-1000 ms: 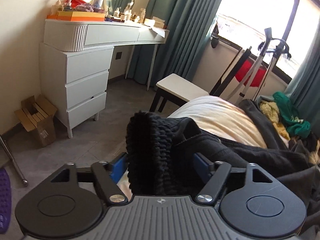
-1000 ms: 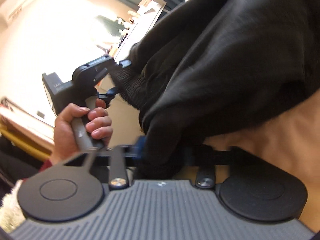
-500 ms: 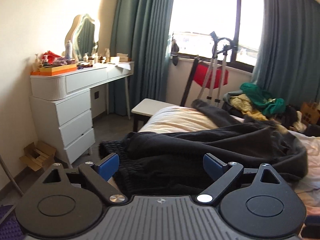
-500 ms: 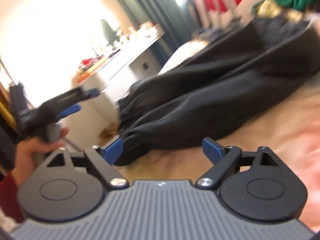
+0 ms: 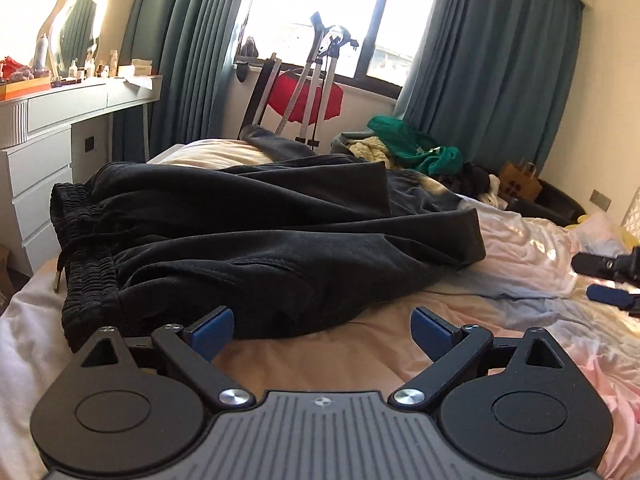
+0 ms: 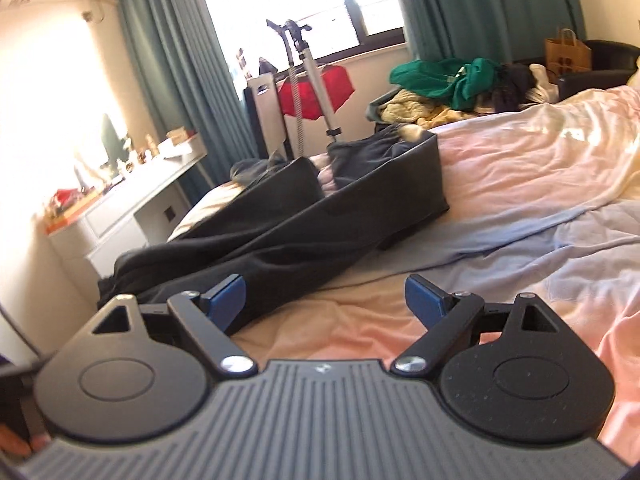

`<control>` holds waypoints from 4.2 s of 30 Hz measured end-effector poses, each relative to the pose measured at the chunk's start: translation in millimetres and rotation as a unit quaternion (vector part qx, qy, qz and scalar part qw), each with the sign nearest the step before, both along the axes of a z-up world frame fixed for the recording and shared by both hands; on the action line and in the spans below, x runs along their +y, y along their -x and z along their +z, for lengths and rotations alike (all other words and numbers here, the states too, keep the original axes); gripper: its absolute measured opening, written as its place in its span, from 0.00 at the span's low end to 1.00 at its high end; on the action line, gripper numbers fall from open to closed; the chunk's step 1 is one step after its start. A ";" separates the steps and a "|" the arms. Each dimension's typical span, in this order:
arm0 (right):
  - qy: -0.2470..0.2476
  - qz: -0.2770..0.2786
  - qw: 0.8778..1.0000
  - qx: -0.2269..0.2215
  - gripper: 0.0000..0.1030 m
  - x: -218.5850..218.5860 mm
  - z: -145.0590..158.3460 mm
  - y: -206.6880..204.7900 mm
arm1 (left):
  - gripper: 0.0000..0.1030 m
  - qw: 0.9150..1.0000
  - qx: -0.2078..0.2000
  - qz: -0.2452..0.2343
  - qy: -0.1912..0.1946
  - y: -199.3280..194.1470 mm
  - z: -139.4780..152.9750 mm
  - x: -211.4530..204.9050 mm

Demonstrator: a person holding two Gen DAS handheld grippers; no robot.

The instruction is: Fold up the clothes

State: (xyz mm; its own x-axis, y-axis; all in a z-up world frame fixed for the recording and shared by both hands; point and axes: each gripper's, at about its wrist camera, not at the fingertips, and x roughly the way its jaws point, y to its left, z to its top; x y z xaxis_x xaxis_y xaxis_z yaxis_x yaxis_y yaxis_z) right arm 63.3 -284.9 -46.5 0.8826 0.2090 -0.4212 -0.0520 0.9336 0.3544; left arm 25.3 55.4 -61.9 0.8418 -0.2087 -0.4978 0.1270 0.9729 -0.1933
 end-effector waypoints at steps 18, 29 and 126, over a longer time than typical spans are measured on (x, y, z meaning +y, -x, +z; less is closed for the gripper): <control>0.004 -0.034 0.999 -0.010 0.86 -6.8 -1.1 7.4 | 0.94 0.997 -0.004 -0.034 -0.076 -11.2 -26.9 -17.6; -0.033 -0.101 0.994 -0.031 0.86 -30.3 6.8 24.2 | 0.94 0.982 -0.035 -0.091 -0.160 -55.9 -35.1 -85.9; -0.583 0.068 0.810 0.017 0.72 4.7 -123.4 -168.9 | 0.03 0.965 0.042 0.136 0.221 -118.8 -33.3 137.5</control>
State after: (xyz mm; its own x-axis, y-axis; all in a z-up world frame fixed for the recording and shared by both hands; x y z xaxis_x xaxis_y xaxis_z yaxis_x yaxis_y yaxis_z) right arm 232.2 -280.2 -169.9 0.8099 0.5764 0.1083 -0.0980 -0.0492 0.9940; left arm 144.1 192.9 -95.2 0.8558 -0.1938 -0.4796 -0.1553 0.7881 -0.5956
